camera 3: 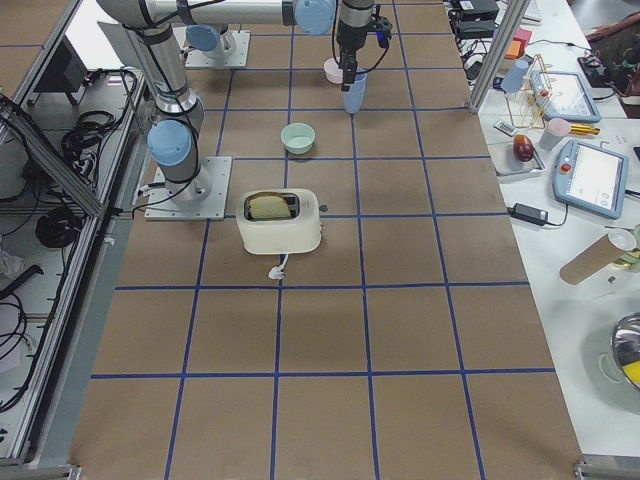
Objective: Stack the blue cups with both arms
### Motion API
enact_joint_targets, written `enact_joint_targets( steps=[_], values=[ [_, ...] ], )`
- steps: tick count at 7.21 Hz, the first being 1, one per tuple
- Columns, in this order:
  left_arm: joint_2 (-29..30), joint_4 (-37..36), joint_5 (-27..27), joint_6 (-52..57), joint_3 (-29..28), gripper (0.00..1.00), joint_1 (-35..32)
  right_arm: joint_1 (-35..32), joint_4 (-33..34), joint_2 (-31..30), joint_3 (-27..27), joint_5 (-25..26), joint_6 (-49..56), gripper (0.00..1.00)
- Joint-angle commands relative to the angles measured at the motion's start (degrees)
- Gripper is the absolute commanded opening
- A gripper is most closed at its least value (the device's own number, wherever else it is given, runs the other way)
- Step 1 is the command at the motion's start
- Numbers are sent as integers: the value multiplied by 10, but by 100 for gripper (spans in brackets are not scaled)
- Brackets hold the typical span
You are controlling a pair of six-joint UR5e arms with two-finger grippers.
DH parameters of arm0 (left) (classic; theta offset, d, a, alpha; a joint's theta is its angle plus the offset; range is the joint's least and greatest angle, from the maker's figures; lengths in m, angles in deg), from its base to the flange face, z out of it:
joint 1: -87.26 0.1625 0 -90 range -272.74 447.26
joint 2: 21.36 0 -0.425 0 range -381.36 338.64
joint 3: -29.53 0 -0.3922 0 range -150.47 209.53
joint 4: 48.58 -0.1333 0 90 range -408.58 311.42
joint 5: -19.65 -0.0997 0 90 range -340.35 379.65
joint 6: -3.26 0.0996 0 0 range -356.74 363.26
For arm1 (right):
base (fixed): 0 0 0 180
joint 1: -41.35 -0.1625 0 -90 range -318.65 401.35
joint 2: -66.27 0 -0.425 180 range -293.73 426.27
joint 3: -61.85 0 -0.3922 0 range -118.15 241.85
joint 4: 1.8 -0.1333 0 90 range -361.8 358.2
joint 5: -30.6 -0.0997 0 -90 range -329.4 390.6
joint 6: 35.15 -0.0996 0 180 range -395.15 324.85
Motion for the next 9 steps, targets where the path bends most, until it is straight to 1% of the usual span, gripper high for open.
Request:
enact_joint_targets(
  steps=[1, 3, 4, 6, 9],
  values=[
    [-2, 0, 0, 0, 1, 100, 0, 0, -4, -5, -2, 0, 0, 100],
    [-2, 0, 0, 0, 1, 100, 0, 1, -12, -6, 2, 1, 0, 100],
    [-2, 0, 0, 0, 1, 100, 0, 0, -19, -16, -1, 15, 0, 100],
    [-2, 0, 0, 0, 1, 100, 0, 0, -36, -20, 1, 15, 0, 100],
    [-2, 0, 0, 0, 1, 100, 0, -1, -36, -20, -2, 15, 0, 100]
  ],
)
